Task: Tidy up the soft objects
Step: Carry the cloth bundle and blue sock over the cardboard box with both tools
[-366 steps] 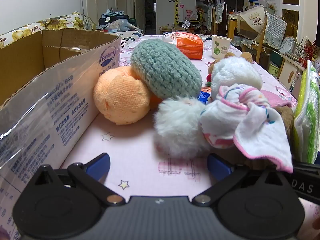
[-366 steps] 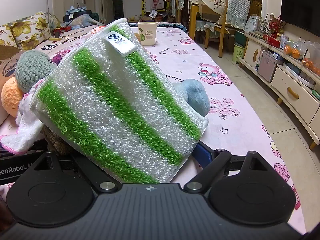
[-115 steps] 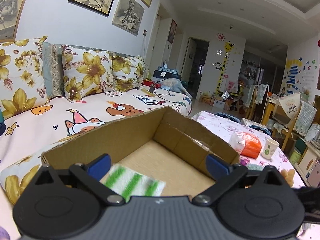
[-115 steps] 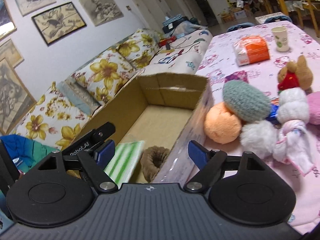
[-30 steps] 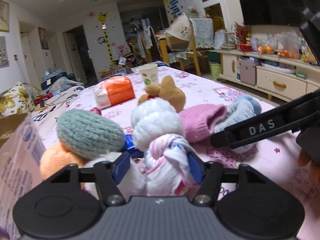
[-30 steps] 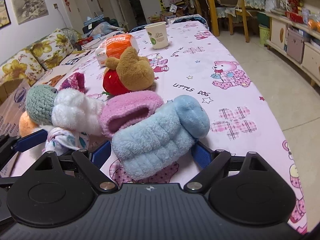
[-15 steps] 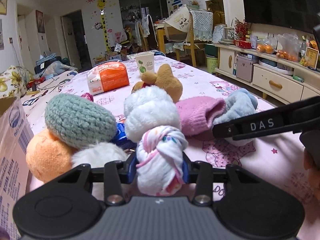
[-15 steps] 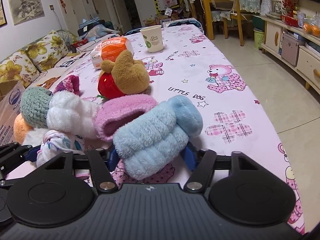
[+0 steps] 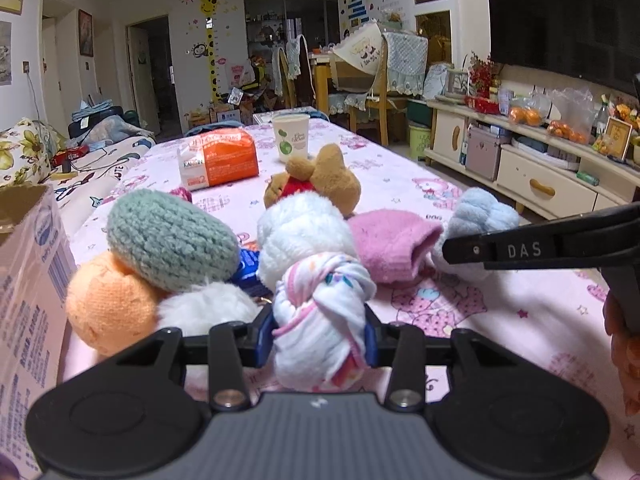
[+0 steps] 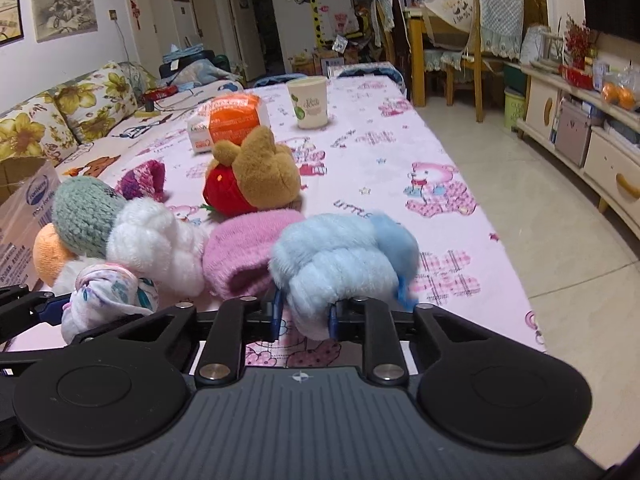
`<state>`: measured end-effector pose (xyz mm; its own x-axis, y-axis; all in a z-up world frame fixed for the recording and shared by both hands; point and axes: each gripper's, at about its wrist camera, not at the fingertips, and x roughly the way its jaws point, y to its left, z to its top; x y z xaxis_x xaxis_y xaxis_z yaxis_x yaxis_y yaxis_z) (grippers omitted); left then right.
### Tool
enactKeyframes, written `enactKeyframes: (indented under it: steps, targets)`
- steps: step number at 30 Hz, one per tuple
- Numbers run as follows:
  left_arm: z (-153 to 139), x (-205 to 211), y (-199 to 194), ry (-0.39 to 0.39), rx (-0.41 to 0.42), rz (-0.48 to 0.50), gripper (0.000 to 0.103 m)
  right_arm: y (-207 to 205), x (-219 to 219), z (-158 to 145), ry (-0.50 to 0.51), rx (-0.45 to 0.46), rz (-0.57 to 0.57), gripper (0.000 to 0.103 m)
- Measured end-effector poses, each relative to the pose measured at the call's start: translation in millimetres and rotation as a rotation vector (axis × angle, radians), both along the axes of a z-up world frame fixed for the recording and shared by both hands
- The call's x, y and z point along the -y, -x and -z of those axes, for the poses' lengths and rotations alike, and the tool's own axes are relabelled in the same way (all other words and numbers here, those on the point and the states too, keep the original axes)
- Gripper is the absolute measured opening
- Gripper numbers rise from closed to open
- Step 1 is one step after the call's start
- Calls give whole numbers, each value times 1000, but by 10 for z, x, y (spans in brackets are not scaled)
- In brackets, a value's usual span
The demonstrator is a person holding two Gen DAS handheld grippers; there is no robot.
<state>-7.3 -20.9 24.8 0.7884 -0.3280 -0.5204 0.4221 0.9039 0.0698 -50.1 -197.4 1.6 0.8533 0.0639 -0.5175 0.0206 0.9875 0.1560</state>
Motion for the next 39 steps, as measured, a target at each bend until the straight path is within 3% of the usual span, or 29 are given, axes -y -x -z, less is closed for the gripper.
enactKeyframes:
  steps: [9,26,39]
  targets:
    - [-102,-97,62,32,22,-16,41,118,-107,-105,32,38,-11,16]
    - [-413,-424,232,132,105,-50,41,371,-375,-389,9,103,-35,16]
    - [-540,-766,236,149,133,-178,41,550,-726,-599,5,171,-110,16]
